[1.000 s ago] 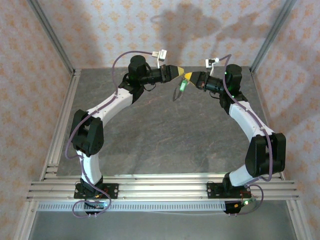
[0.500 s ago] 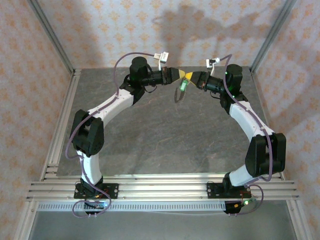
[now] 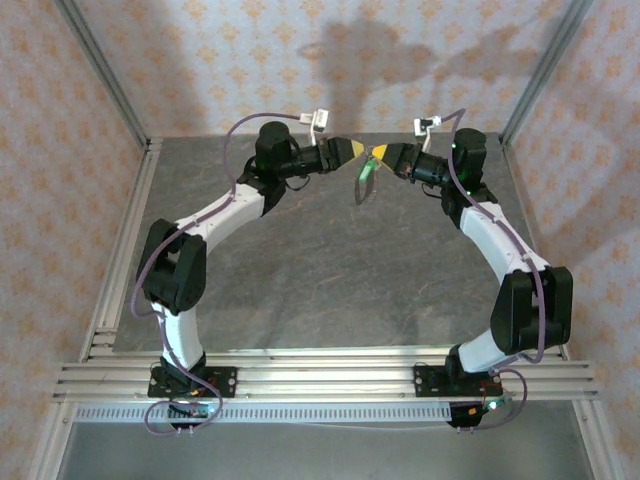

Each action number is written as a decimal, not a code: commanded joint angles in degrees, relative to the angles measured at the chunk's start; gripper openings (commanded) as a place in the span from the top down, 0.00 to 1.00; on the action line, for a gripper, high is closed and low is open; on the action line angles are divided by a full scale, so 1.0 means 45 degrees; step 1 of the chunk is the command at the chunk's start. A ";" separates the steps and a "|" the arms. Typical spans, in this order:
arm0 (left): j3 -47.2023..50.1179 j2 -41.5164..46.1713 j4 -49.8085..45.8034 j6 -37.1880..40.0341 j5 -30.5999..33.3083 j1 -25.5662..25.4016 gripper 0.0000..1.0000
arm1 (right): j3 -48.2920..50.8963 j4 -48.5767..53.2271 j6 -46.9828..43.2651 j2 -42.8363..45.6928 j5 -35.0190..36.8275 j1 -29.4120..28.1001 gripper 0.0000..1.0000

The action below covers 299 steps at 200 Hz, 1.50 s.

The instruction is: Put the keys on the keyring

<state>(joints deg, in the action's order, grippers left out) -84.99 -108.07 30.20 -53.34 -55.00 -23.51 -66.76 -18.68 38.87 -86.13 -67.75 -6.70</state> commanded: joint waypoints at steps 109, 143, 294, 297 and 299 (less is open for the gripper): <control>-0.1147 -0.0116 0.0653 -0.0278 -0.0479 -0.0573 0.68 | -0.0223 -0.1035 0.0151 0.0621 -0.0302 0.0053 1.00; -0.1194 -0.0085 0.0427 -0.0053 -0.0668 -0.0789 0.74 | -0.0207 -0.1006 0.0126 0.0614 -0.0282 0.0043 1.00; -0.1445 -0.0232 -0.0015 0.0290 -0.0819 -0.1083 0.95 | -0.0105 -0.0947 0.0035 0.0609 -0.0295 0.0054 1.00; -0.1455 -0.0219 -0.0046 0.0301 -0.0806 -0.1080 0.97 | -0.0105 -0.0937 0.0034 0.0622 -0.0287 0.0059 1.00; -0.1462 -0.0217 -0.0049 0.0308 -0.0805 -0.1098 0.99 | -0.0105 -0.0945 0.0034 0.0623 -0.0290 0.0047 1.00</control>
<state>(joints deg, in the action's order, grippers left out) -89.23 -108.92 28.91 -52.69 -56.14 -26.89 -66.76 -19.99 39.33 -84.99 -68.55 -6.44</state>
